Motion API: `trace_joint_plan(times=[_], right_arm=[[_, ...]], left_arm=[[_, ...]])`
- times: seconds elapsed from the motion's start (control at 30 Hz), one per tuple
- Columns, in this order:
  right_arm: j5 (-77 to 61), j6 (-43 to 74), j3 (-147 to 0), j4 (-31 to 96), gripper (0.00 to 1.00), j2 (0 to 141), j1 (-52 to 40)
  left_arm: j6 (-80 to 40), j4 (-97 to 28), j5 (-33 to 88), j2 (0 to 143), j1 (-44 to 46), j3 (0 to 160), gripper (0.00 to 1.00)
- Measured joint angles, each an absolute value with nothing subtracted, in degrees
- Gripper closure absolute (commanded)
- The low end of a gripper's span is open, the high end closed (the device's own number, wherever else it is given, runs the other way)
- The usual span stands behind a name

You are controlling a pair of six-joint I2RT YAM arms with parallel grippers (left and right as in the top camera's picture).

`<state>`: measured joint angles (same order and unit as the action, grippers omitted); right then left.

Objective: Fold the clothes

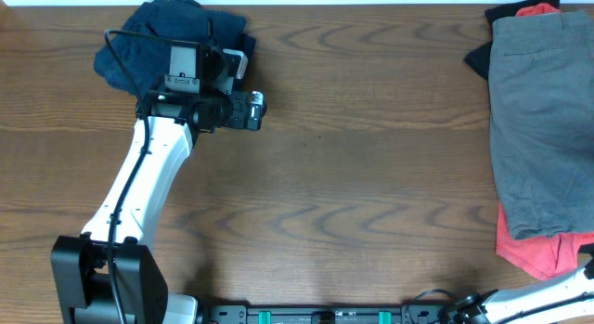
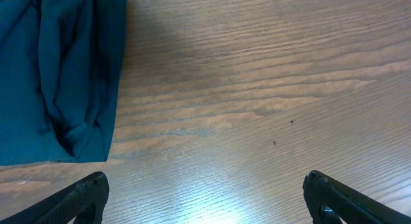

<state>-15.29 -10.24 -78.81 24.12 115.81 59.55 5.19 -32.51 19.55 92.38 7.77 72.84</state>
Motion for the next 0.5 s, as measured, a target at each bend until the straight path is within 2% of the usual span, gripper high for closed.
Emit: trace_joint_plan(times=[0.03, 0.07, 0.1, 0.2, 0.23, 0.47, 0.5], right_arm=[[-15.3, -10.4, -78.8, 23.9, 0.51, 115.9, 59.5], [-15.4, -10.8, -78.8, 23.7, 0.65, 115.9, 59.5], [-15.5, -10.9, -78.8, 23.4, 0.75, 115.9, 59.5], [-15.7, -11.1, -78.8, 23.1, 0.96, 115.9, 59.5], [-15.7, -11.2, -78.8, 23.0, 0.99, 115.9, 59.5], [-17.7, -10.5, -78.8, 22.9, 0.98, 115.9, 59.5], [-18.2, -10.5, -78.8, 22.9, 0.77, 115.9, 59.5]], left_arm=[[5.2, -32.5, 19.6, 92.4, 7.8, 72.8, 0.02], [5.2, -32.5, 19.6, 92.4, 7.8, 72.8, 0.02], [5.2, -32.5, 19.6, 92.4, 7.8, 72.8, 0.02], [5.2, -32.5, 19.6, 92.4, 7.8, 72.8, 0.02], [5.2, -32.5, 19.6, 92.4, 7.8, 72.8, 0.02], [5.2, -32.5, 19.6, 92.4, 7.8, 72.8, 0.02], [5.2, -32.5, 19.6, 92.4, 7.8, 72.8, 0.02]])
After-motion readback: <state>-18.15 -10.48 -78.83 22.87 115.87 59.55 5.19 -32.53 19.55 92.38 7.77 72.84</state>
